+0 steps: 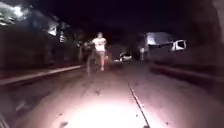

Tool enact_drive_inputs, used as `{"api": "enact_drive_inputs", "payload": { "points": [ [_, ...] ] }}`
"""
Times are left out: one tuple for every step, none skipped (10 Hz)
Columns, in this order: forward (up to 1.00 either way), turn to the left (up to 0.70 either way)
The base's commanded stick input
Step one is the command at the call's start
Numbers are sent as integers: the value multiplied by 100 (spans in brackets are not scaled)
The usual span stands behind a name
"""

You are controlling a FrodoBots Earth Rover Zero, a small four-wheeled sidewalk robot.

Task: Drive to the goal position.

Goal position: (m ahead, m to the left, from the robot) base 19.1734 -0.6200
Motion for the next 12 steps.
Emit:
{"api": "enact_drive_inputs", "payload": {
  "points": [
    [70, -35],
    [70, -35],
    [70, -35],
    [70, -35],
    [70, -35],
    [70, -35],
    [70, -35],
    [70, -35],
    [70, -35],
    [70, -35],
    [70, -35],
    [70, -35]
  ]
}}
